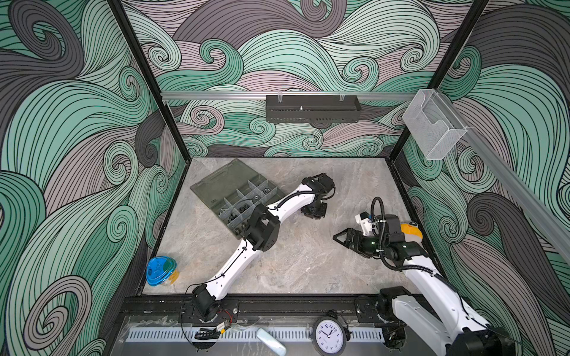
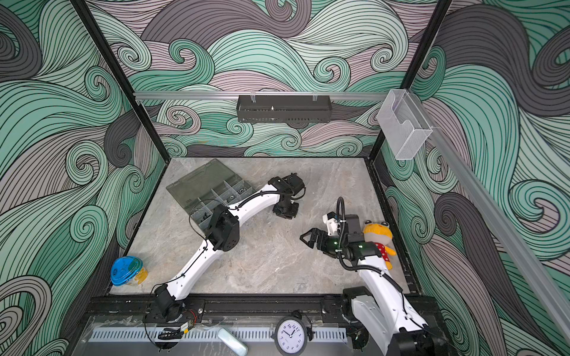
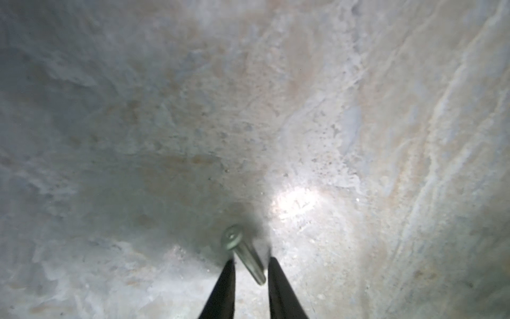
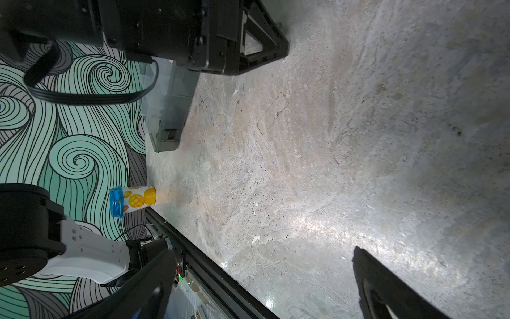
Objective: Sort the screws and nuts into containers
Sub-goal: Pick up the screw at the center of the table.
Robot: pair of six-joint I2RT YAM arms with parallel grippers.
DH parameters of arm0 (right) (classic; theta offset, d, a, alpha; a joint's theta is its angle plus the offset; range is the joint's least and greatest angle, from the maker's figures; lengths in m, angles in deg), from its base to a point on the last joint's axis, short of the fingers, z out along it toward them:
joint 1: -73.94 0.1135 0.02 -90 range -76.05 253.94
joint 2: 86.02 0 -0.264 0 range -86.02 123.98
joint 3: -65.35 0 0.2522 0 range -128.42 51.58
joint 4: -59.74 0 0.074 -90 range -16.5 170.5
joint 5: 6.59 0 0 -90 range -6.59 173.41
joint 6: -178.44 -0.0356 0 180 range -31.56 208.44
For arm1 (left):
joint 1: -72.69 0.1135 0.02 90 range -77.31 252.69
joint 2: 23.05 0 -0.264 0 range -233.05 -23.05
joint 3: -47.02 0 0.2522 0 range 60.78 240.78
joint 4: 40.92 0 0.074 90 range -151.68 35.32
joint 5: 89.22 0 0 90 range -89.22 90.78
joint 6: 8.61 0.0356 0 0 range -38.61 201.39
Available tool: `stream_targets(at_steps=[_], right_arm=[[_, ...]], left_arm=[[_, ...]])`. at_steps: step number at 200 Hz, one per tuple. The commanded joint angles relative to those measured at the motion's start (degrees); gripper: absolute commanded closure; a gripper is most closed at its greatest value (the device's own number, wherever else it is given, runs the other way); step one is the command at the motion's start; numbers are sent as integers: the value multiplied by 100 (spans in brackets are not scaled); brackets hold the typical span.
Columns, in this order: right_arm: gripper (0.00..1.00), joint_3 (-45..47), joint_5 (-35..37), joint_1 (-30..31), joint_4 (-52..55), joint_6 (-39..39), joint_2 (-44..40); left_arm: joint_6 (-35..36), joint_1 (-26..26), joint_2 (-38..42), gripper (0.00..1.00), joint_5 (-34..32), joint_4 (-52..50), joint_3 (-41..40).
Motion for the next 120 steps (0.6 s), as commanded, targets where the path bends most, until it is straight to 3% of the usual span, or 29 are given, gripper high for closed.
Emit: stream_targets(at_steps=[1, 60, 120], right_arm=[[0, -25, 9, -40, 0, 95, -13], [0, -49, 12, -41, 10, -38, -69], [0, -192, -5, 64, 9, -95, 57]], left_arm=[[-259, 183, -169, 79, 113, -37, -306], [481, 272, 156, 93, 82, -109, -381], [1329, 659, 2351, 95, -168, 807, -2017]])
